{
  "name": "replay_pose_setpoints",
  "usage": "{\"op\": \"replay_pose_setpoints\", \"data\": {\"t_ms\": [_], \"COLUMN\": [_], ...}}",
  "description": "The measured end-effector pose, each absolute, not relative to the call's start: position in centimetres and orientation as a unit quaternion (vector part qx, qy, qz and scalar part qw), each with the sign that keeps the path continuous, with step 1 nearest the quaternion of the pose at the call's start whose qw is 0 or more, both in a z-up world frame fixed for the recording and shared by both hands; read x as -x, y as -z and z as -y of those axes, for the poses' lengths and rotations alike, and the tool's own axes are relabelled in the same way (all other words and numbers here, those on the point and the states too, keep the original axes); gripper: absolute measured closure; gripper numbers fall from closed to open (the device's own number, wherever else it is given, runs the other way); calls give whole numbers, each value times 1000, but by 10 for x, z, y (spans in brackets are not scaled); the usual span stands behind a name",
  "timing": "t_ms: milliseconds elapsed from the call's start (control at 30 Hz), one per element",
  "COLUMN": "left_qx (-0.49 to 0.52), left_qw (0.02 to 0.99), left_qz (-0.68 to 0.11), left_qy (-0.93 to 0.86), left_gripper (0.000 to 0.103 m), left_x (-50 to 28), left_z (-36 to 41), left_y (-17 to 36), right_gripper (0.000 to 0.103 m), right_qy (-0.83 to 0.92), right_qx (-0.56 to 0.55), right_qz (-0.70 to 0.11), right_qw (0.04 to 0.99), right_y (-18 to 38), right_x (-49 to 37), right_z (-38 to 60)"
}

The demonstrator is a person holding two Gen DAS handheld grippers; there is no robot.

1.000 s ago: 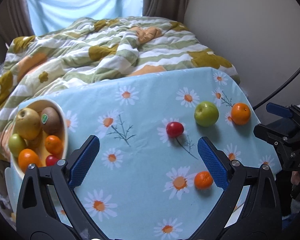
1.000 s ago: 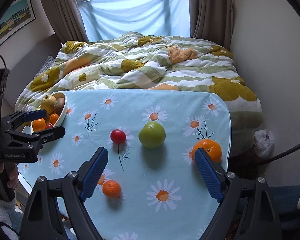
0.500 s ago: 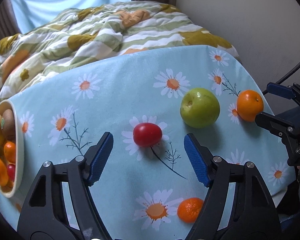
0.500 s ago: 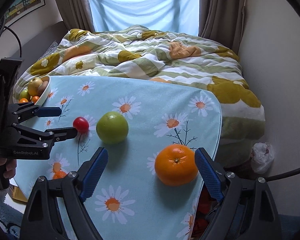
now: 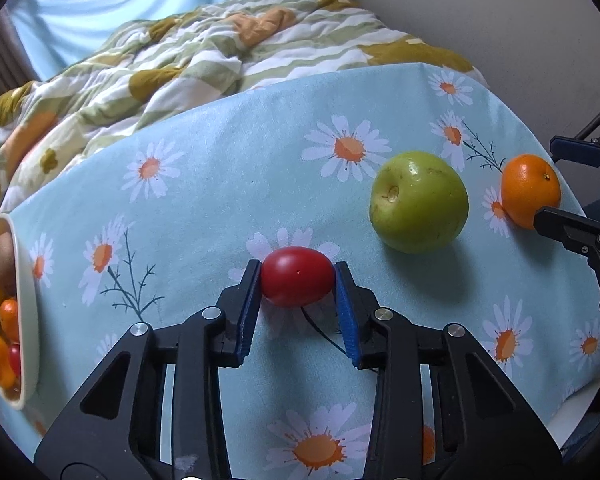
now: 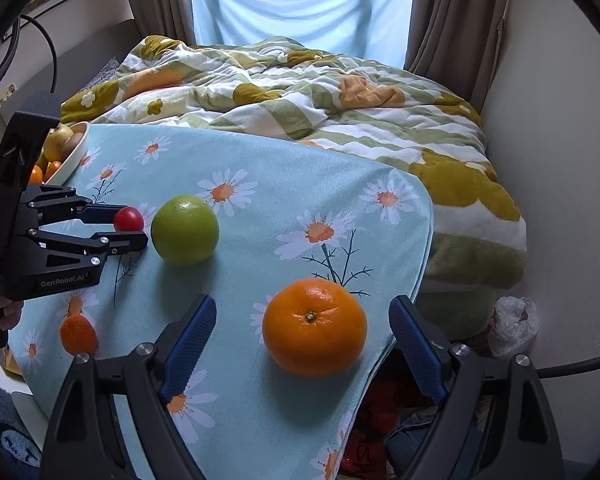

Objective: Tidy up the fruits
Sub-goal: 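Grasp a red tomato with the left tool while the right tool grasps a large orange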

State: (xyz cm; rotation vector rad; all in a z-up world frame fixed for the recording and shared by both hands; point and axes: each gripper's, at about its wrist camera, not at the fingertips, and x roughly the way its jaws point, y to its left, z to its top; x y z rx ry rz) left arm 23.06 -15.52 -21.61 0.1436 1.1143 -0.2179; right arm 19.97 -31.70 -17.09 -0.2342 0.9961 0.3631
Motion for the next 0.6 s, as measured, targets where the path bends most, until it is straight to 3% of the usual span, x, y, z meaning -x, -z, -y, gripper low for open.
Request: {"op": "replay_pose_setpoints", "data": {"t_ms": [67,200,533,600], "left_qx": [-72,-76,-70,-68], "left_qw": [841,841,841,841], "left_qz": [-526,-525,-527,-527], "left_qy": [103,101,98,96], "left_gripper": [61,61,62,62], "left_x": [-231,-230,-222,-220], "left_z": [155,156,152,151], "left_y": [216,217,217,216], "right_gripper": [18,28,28,35], "right_qy": [-176,-183,-192,-194], "right_qx": [120,141,168,176], "right_qz": [-474,-481,-490,-493], "right_qw": [854,846,833,830], "right_y": [173,179,190,192], "right_x": [-200,-200,-203,-204], "right_z": [317,314,312,311]}}
